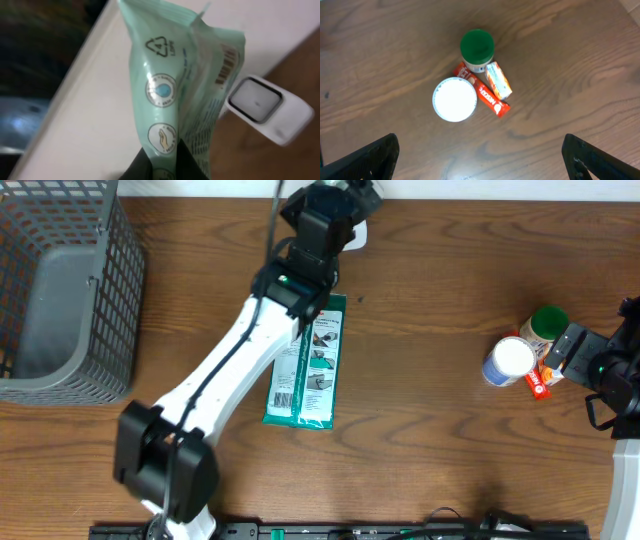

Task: Scan the item barcode
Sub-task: 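Hold the wipes pouch barcode up to the white scanner, left gripper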

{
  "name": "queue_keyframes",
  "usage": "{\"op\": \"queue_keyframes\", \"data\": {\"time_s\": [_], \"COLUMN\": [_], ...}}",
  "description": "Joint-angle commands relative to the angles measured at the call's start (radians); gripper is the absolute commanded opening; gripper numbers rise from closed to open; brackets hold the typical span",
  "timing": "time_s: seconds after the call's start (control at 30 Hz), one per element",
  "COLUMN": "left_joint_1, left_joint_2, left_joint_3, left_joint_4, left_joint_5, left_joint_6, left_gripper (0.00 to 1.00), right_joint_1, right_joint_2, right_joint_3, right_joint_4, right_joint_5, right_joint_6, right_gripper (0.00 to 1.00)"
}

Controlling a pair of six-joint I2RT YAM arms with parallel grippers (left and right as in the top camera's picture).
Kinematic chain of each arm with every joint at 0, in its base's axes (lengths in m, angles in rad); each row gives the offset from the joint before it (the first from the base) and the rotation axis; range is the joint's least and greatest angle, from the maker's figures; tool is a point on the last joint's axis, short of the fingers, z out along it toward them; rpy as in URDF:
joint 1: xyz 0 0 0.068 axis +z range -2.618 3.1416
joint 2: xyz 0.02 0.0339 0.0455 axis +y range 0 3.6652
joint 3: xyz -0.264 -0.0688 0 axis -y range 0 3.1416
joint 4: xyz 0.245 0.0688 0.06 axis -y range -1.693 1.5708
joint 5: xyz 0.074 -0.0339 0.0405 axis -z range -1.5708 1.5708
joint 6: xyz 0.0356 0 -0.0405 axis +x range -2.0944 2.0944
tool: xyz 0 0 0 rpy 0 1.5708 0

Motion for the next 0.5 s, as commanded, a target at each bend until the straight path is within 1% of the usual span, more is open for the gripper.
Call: {"op": "queue_keyframes", "data": {"time_s": [0.0, 0.23, 0.4, 0.47], "left_joint_1": [0.001, 0.026, 0.060, 0.077], "left_joint_2": [0.054, 0.209, 0.321, 0.356], "left_joint_3": [0.012, 0.012, 0.012, 0.012], "left_joint_4": [0.092, 0.317, 0.446, 0.476], "left_joint_5": [-0.030, -0.029, -0.024, -0.010], "left_joint_6": [0.123, 0.263, 0.278, 0.280], "left_gripper": [0.07, 0.07, 0.07, 0.07], "right_joint_1": [-0.006, -0.006, -0.006, -0.006], "right_joint_2": [0.001, 0.002, 0.002, 0.003], "right_joint_3": [0.012, 0.012, 0.012, 0.012], "right_joint_4": [-0.001, -0.001, -0.001, -0.001], "right_joint_5": [0.013, 0.013, 0.013, 0.013], "right_joint_6": [-0.008, -0.008, -0.008, -0.008], "right_gripper": [0.99, 0.99, 0.99, 0.99]}}
